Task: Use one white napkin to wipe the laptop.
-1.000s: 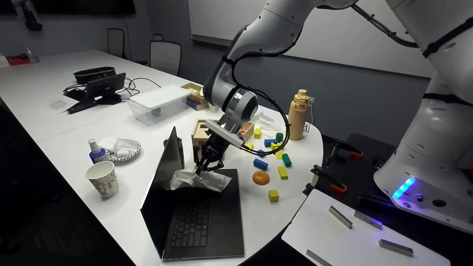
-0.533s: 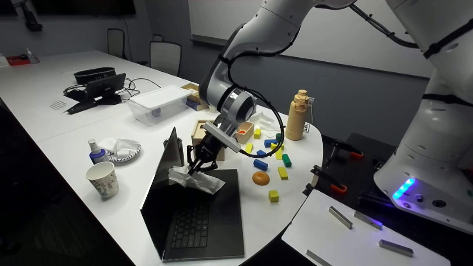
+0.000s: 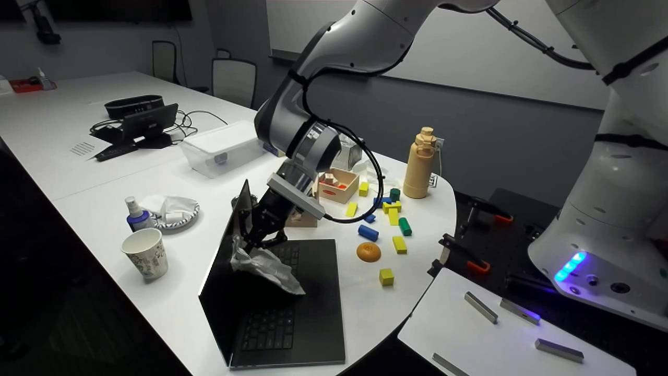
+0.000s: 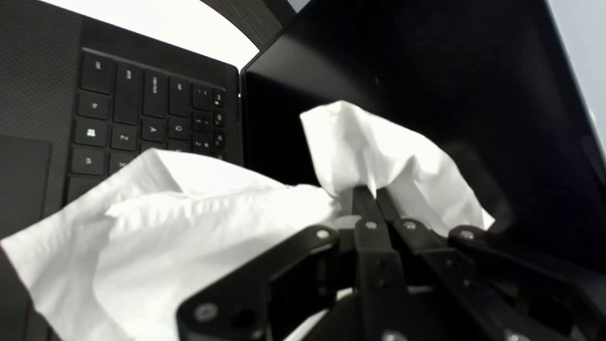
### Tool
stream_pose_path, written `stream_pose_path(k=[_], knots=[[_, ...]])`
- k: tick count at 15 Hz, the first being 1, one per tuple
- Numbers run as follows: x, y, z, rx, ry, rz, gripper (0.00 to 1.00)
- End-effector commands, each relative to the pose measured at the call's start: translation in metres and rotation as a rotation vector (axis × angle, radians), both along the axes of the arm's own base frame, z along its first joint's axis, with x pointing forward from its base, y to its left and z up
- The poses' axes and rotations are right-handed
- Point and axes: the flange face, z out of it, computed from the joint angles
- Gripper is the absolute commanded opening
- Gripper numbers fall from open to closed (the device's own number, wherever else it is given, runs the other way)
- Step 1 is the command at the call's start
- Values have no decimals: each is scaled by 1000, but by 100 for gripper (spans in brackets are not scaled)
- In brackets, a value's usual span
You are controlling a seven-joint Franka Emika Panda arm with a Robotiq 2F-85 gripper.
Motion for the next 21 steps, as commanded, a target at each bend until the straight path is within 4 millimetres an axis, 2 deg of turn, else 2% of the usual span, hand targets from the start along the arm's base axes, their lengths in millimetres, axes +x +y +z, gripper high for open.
stream_pose_path(k=[1, 7, 13, 16, 21], knots=[[1, 16, 6, -7, -40, 123, 0], [2, 37, 2, 2, -73, 352, 0], [15, 68, -11, 19, -110, 500, 0], [16, 71, -16, 20, -128, 475, 0], [7, 67, -16, -33, -205, 250, 0]])
